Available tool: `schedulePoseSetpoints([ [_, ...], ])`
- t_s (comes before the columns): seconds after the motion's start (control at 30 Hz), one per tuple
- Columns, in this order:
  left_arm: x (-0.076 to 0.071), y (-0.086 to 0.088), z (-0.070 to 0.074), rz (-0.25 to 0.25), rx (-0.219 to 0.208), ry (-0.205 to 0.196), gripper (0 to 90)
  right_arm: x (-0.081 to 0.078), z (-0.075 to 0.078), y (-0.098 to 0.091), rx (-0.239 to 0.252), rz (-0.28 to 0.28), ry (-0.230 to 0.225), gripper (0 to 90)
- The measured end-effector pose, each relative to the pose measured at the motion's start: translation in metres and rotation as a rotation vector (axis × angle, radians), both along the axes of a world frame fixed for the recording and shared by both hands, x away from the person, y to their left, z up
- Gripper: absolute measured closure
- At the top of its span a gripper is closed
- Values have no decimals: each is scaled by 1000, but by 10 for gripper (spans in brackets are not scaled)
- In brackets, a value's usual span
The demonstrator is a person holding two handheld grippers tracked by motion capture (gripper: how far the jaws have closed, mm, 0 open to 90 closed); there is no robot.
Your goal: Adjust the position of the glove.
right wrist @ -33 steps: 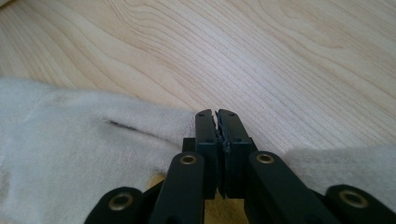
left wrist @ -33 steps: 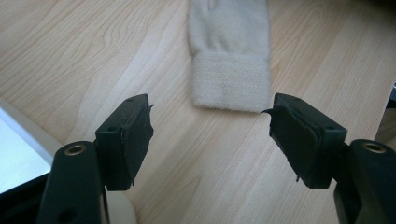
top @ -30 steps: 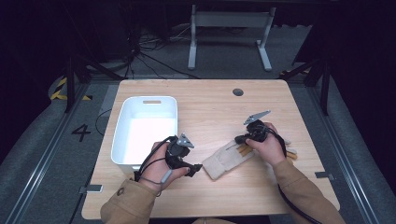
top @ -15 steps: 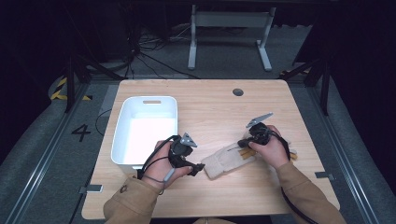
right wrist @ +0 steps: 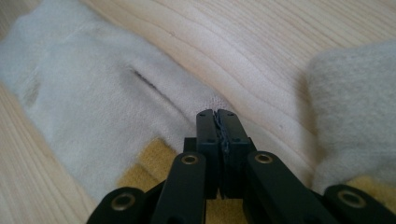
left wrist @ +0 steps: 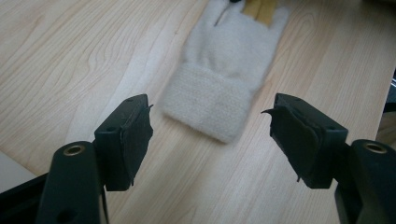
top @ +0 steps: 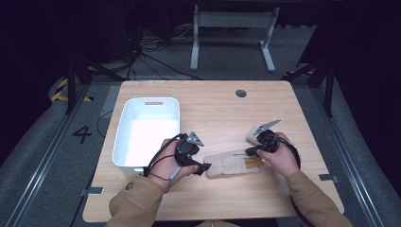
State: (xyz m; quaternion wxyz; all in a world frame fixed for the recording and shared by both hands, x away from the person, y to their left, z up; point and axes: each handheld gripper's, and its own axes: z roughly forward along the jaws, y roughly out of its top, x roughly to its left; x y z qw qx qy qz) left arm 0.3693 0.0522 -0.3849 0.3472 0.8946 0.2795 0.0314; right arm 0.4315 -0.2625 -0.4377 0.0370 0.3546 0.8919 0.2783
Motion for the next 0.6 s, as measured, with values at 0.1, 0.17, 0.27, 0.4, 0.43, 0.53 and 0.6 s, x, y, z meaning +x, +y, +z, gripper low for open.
schedulePoseSetpoints([
  [0.1,2,1,0,2,0,1,299,-3,0,-1,-5,3,5,893],
  [0.17,4,1,0,3,-3,2,299,-5,1,-1,-8,6,5,893],
  [0.27,6,1,1,6,-6,-1,299,-7,1,-1,-10,11,4,893],
  [0.4,9,2,2,11,-10,-1,299,-11,1,-1,-13,7,7,894],
  [0.43,10,1,2,7,-8,0,299,-13,2,-1,-16,6,5,894],
  [0.53,11,0,3,6,-11,-4,299,-14,3,-1,-13,8,-2,892],
  [0.6,12,-1,4,4,-14,-8,299,-17,5,-3,-4,4,-19,874],
])
